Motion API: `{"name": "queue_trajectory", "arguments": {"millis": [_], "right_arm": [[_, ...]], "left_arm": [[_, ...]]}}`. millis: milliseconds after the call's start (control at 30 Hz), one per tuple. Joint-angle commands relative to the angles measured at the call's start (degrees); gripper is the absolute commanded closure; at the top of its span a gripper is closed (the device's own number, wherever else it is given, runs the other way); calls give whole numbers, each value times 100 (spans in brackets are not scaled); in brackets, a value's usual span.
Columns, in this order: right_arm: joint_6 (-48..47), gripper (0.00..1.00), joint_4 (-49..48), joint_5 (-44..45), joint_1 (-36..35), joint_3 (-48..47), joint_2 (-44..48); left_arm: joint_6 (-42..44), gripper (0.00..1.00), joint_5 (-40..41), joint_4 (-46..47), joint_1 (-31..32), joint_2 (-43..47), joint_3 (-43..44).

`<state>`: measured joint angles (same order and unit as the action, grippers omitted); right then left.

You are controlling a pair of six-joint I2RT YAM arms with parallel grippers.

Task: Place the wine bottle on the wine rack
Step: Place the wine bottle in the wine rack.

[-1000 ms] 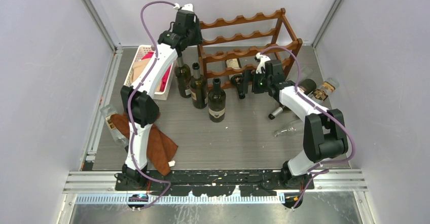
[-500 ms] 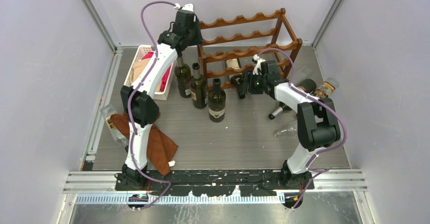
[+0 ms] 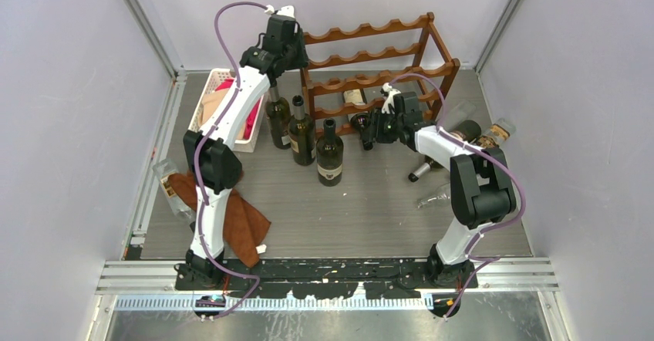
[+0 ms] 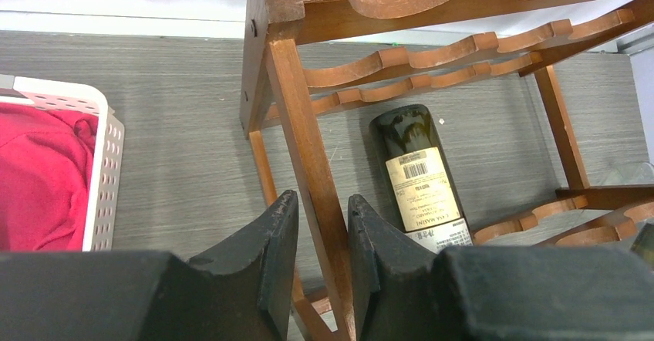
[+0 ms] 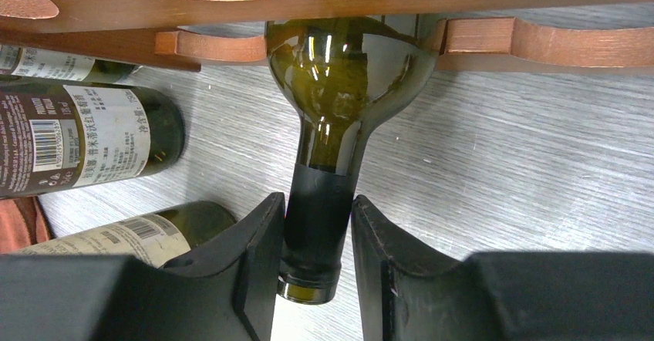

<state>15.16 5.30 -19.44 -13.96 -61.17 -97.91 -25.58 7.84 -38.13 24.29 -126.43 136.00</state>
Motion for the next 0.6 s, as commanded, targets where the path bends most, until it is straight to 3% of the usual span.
{"name": "queue_trajectory", "arguments": {"millis": [0,167,267,567], "right_arm": [[100,58,-248,16,-66,-10,63],[157,47,-220,69,-65,31,93],[187,46,-205,114,-64,75,114],[309,63,-301,321,-74,213,98]], "left_arm": [[-43,69,-84,176,-21,40,40],[-52,70,-107,192,-21,47,36],[-51,70,-119,200,-21,51,27],[-78,70,-163,227,-21,5,84]]}}
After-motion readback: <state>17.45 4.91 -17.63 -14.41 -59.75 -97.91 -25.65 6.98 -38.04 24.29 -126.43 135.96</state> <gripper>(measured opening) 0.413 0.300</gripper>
